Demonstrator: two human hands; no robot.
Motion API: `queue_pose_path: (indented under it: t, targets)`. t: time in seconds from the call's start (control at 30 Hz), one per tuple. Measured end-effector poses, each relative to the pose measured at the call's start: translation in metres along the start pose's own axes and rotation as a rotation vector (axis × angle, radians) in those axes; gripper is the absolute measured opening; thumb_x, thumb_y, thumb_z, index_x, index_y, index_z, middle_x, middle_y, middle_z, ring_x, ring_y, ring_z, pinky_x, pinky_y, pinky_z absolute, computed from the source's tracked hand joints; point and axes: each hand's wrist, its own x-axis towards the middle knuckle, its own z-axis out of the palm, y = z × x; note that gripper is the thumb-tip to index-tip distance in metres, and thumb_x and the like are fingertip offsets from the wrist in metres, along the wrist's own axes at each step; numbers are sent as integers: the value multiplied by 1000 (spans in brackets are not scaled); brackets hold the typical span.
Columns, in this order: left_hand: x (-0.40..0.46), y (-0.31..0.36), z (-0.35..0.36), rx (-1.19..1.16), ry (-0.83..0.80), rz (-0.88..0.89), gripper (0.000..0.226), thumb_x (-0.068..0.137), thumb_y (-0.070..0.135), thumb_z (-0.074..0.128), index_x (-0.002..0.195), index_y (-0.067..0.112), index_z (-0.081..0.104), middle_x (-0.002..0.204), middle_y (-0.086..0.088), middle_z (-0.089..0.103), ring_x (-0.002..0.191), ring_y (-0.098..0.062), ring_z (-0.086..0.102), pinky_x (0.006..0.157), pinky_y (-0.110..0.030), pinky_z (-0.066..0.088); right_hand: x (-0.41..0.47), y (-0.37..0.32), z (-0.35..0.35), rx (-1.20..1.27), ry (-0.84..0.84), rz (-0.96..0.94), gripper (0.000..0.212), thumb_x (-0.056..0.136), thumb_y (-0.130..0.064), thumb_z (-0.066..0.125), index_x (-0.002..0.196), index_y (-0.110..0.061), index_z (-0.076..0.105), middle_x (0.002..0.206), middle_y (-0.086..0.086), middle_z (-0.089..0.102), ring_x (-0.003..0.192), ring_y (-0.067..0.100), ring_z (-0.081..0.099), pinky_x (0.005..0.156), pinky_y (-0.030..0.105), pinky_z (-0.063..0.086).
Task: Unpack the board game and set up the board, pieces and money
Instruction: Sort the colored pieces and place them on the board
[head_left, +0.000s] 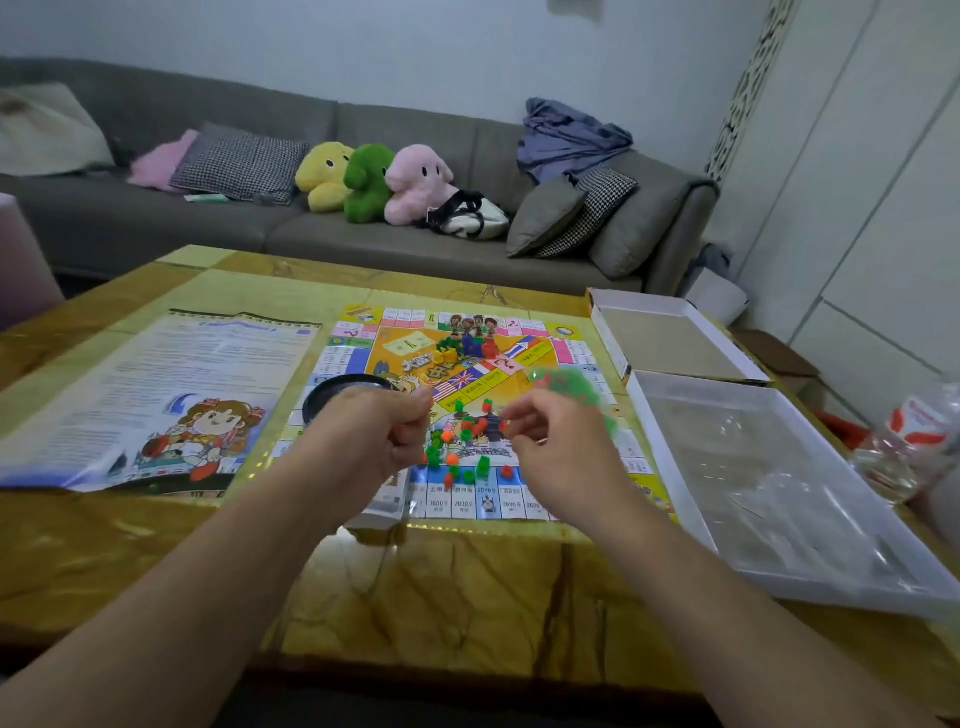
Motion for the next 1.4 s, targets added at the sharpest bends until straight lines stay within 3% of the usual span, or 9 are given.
queue_pose_path:
  t: [0.2, 0.27, 0.4, 0.5, 0.57, 0.7, 0.83, 1.07, 1.4]
  targets:
    - [35, 1, -19, -87, 15, 23, 16, 102, 6, 57, 109, -7, 64, 73, -5, 48, 57, -12, 44, 51, -22, 41, 64, 5, 51, -323, -181, -113, 36, 95, 1, 67, 122, -20, 77, 118, 2, 73, 106, 18, 66, 93, 40, 59]
    - [42, 1, -20, -105, 19, -5, 17, 102, 3, 55, 112, -9, 61, 69, -4, 47, 55, -11, 43, 48, -20, 40, 79, 11, 65, -388, -223, -144, 37, 91, -4, 75, 122, -25, 77, 120, -1, 73, 111, 20, 63, 93, 42, 59]
    - [52, -2, -22, -120, 7, -30, 24, 101, 0, 54, 119, -14, 60, 68, -4, 47, 57, -11, 40, 49, -21, 34, 95, 23, 87, -492, -222, -265, 21, 93, -14, 76, 104, -30, 82, 99, -6, 74, 108, 21, 50, 85, 41, 51]
    - [52, -3, -20, -78, -16, -7, 15, 101, 1, 53, 109, -9, 61, 73, -6, 44, 59, -12, 39, 53, -23, 32, 96, 25, 89, -493, -217, -256, 12, 93, -16, 76, 96, -27, 81, 94, -4, 72, 106, 19, 55, 83, 40, 54]
    - [51, -2, -16, -40, -33, 6, 12, 101, 2, 53, 102, -8, 60, 74, -7, 43, 59, -12, 39, 52, -23, 34, 92, 23, 81, -356, -184, -219, 8, 93, -15, 77, 93, -23, 80, 90, -5, 73, 92, 13, 63, 79, 39, 58]
    - [46, -3, -2, -28, -77, 8, 10, 100, 2, 54, 96, -6, 58, 74, -7, 42, 59, -12, 38, 55, -25, 31, 71, 10, 31, 194, -34, -13, 10, 93, -10, 78, 93, -20, 75, 82, -4, 76, 75, 8, 72, 68, 24, 61]
    - [33, -4, 19, -23, -157, 30, 22, 85, 12, 61, 101, -3, 56, 74, -7, 37, 60, -13, 34, 53, -25, 30, 43, -7, -11, 593, 2, 71, 12, 90, -2, 77, 100, -9, 75, 89, 7, 80, 81, 25, 79, 76, 40, 66]
    - [10, -8, 46, -116, -225, 70, 18, 89, 15, 62, 89, -2, 65, 76, -7, 48, 62, -13, 44, 54, -24, 40, 10, -16, -22, 801, 26, 41, 18, 90, -8, 72, 106, -9, 80, 98, 6, 81, 94, 17, 77, 77, 23, 60]
    - [-3, -6, 67, -288, -252, 83, 14, 99, 8, 55, 94, -3, 64, 78, -7, 46, 62, -12, 41, 53, -24, 37, 1, -17, -21, 970, 67, 4, 26, 79, -15, 73, 103, -5, 77, 102, 13, 80, 97, 24, 77, 80, 28, 61]
